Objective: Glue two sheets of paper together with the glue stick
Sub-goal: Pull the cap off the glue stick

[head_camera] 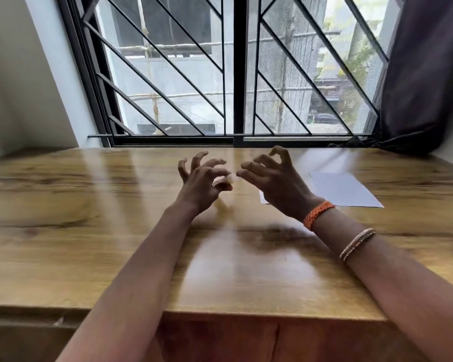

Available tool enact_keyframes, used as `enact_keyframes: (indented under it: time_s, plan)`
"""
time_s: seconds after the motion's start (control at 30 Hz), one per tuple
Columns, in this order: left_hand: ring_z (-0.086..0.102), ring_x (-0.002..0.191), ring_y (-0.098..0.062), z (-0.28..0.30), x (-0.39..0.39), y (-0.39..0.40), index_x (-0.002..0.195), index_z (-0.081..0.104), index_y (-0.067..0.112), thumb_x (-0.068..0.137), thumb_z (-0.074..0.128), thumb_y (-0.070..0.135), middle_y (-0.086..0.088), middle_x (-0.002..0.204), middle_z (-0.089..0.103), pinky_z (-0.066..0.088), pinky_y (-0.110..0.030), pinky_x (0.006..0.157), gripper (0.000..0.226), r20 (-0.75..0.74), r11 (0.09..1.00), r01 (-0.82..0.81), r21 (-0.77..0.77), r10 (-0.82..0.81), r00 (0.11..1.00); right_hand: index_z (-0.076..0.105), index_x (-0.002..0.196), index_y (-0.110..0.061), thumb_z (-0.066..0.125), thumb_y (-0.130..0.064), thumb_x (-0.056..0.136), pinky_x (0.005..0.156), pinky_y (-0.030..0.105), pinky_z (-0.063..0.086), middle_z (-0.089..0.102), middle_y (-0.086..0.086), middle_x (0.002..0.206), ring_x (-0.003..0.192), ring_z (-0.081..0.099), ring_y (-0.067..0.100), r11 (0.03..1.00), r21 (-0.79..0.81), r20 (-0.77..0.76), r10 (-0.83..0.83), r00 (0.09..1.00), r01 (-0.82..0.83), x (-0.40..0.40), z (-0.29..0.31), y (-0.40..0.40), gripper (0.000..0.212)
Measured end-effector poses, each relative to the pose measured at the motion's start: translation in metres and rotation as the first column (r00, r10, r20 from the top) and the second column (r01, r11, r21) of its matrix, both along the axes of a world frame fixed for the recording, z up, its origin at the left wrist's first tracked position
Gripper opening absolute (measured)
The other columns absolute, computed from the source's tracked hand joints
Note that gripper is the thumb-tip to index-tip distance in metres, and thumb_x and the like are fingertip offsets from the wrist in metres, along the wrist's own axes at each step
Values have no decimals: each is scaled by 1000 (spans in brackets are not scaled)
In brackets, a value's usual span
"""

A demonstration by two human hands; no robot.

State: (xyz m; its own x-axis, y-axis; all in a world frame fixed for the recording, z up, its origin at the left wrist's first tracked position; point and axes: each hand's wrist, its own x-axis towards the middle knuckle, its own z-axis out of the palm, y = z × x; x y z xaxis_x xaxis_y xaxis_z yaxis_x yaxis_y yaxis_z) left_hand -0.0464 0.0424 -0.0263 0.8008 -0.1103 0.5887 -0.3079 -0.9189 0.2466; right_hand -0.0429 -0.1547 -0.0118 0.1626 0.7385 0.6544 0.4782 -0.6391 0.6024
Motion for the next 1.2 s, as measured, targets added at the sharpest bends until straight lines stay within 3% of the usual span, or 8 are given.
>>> enact_keyframes:
  time_s: [0.17, 0.27, 0.4, 0.6, 0.77, 0.9, 1.03, 1.2]
  plan:
    - [25, 134, -23, 3, 3, 6, 102, 70, 28, 77, 68, 40, 7, 138, 47, 15, -50, 104, 28, 18, 975, -86, -205, 91, 996, 63, 107, -16, 58, -15, 89, 91, 38, 21, 73, -1, 99, 93, 67, 22, 947, 314, -342, 39, 939, 75, 3, -4, 19, 18]
    - [34, 124, -23, 4, 5, 6, 103, 69, 28, 79, 65, 41, 5, 123, 57, 20, -47, 97, 28, -10, 938, -104, -332, 106, 994, 60, 106, -17, 49, -16, 94, 84, 32, 15, 72, 1, 95, 92, 64, 25, 862, 490, -529, 177, 830, 129, 10, -6, 47, 17]
    - [43, 118, -25, 3, 5, 15, 100, 68, 29, 82, 62, 39, 3, 108, 66, 21, -46, 95, 22, -50, 901, -232, -367, 230, 972, 63, 109, -21, 45, -24, 97, 81, 35, 14, 61, 1, 112, 112, 47, 21, 830, 503, -688, 214, 693, 243, 25, -13, 80, 22]
    - [45, 114, -25, 2, 6, 15, 96, 69, 30, 87, 53, 45, 4, 102, 70, 23, -48, 92, 24, -46, 924, -262, -280, 260, 965, 67, 106, -30, 57, -31, 92, 63, 35, 7, 69, -3, 102, 103, 55, 21, 859, 464, -700, 207, 683, 215, 21, -21, 62, 17]
    - [48, 114, -24, 5, 2, 12, 97, 69, 30, 83, 58, 41, 6, 102, 70, 23, -49, 95, 21, -72, 918, -268, -293, 258, 963, 58, 106, -24, 51, -25, 94, 72, 32, 9, 73, -4, 97, 102, 61, 20, 853, 469, -737, 236, 634, 229, 19, -22, 56, 15]
    - [52, 113, -22, 9, -2, 8, 92, 67, 27, 88, 50, 43, 7, 95, 72, 24, -46, 92, 24, -109, 880, -230, -416, 202, 973, 51, 110, -19, 44, -31, 97, 92, 34, 10, 71, 5, 104, 110, 59, 25, 901, 388, -749, 185, 637, 194, 17, -26, 59, 19]
    - [55, 105, -21, 14, -7, 5, 97, 66, 25, 85, 59, 33, 5, 97, 70, 26, -41, 84, 16, -102, 822, -189, -537, 159, 982, 59, 109, -23, 51, -37, 94, 96, 38, 8, 60, 4, 126, 135, 35, 25, 926, 331, -751, 140, 645, 184, 14, -25, 59, 22]
    - [61, 95, -20, 21, -10, 3, 92, 66, 19, 85, 63, 32, 4, 85, 67, 39, -40, 88, 15, -117, 631, -127, -765, 57, 991, 57, 117, -23, 57, -43, 88, 99, 44, 13, 53, 4, 135, 134, 32, 26, 935, 280, -764, 82, 640, 215, 10, -23, 59, 35]
